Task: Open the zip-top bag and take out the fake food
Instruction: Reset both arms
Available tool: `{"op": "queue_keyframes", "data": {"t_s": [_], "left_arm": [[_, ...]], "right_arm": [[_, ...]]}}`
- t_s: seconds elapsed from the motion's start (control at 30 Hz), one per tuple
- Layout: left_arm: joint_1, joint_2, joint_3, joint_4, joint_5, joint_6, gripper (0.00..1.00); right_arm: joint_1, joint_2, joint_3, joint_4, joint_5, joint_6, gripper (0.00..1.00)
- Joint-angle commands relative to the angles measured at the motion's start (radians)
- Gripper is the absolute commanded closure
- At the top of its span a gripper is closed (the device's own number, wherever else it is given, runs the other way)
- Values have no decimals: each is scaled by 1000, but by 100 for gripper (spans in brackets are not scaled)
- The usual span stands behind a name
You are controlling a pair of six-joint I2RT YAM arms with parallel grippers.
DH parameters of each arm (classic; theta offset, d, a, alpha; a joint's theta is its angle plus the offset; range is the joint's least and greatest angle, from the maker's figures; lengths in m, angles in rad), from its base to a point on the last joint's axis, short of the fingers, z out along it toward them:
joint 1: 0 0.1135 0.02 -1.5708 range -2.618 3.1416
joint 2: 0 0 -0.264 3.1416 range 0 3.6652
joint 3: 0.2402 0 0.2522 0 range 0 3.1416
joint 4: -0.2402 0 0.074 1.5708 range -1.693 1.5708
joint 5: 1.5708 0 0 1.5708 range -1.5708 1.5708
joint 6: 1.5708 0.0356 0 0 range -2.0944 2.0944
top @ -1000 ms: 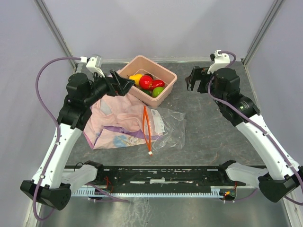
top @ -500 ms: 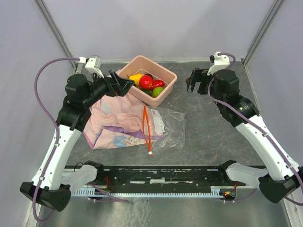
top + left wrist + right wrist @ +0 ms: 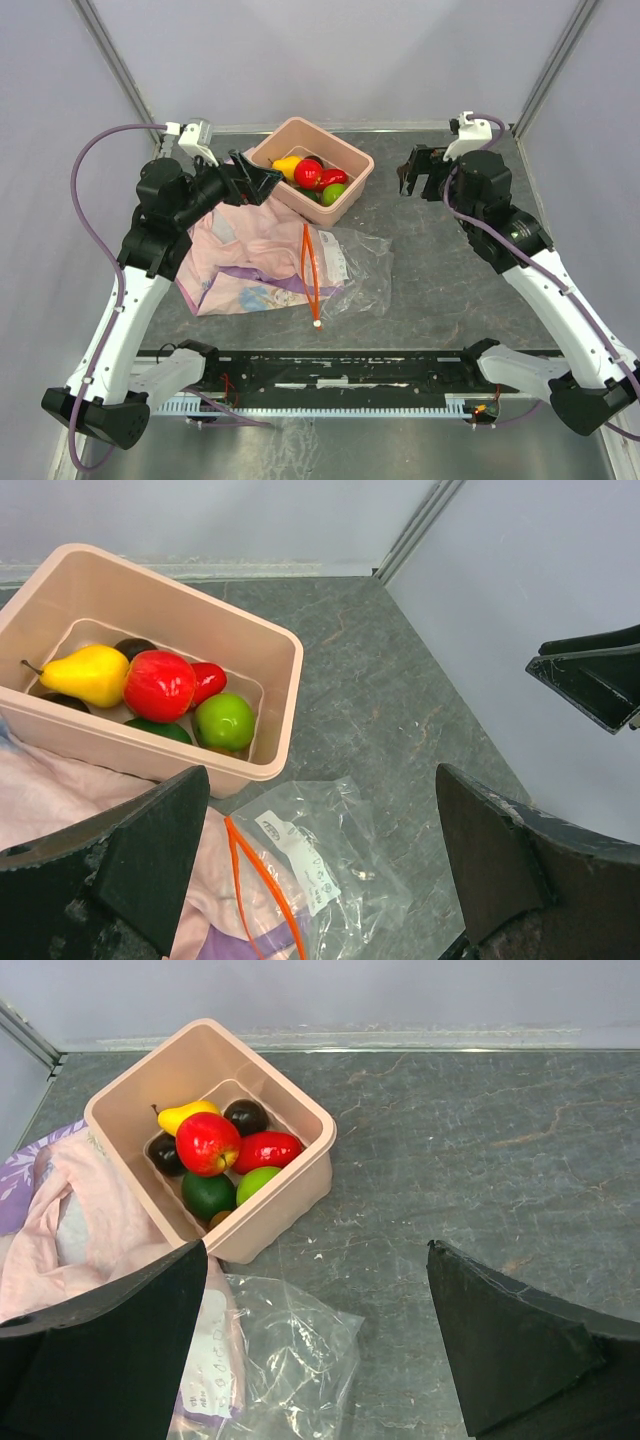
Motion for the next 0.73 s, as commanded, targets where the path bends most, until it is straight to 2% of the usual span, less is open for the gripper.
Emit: {"op": "queue_keyframes", "data": {"t_s": [0.0,0.7], "left_arm": [[5,-19,1,47,8,18,1],[4,-9,2,56,25,2,1]], "right_arm": [[2,-21,-3,36,30,-17,1],[2,-25,-19,49,53,-39,1]]}}
